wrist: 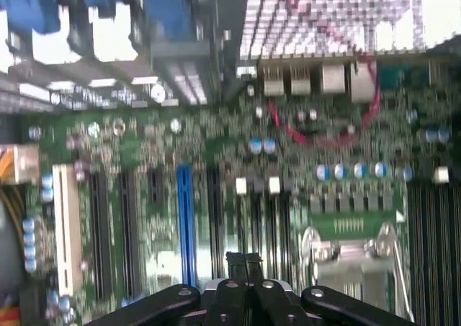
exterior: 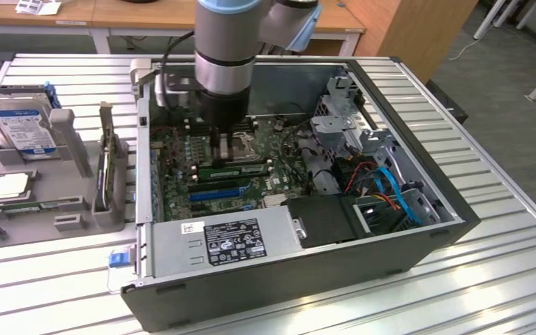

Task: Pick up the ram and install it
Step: 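Press down the ram until it locks into place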

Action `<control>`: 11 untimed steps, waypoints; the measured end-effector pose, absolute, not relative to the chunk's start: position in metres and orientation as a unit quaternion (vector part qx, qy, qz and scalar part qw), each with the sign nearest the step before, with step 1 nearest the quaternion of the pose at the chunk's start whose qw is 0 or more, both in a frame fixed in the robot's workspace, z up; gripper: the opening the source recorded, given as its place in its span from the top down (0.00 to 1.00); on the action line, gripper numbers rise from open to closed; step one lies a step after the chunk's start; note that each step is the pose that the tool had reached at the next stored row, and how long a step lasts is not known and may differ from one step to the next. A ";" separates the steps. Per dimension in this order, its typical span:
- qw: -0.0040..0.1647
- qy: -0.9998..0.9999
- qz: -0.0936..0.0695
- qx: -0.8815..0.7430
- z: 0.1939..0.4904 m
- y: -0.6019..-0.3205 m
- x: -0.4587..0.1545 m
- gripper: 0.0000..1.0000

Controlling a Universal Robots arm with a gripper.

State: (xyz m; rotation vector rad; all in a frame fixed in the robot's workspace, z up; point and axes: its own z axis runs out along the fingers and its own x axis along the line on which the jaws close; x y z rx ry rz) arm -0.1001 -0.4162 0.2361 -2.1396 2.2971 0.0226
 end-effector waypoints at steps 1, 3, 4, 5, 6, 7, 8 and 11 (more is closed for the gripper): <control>0.001 0.732 0.007 -0.682 0.236 -0.416 -0.105 0.89; 0.001 0.732 0.007 -0.682 0.236 -0.416 -0.111 0.89; 0.001 0.732 0.007 -0.682 0.236 -0.416 -0.111 0.89; 0.001 0.732 0.007 -0.682 0.235 -0.416 -0.111 0.89; 0.001 0.732 0.007 -0.682 0.233 -0.416 -0.111 0.89; 0.001 0.732 0.007 -0.682 0.231 -0.416 -0.112 0.89; 0.001 0.732 0.007 -0.682 0.229 -0.416 -0.112 0.89; 0.001 0.732 0.007 -0.682 0.224 -0.416 -0.113 0.89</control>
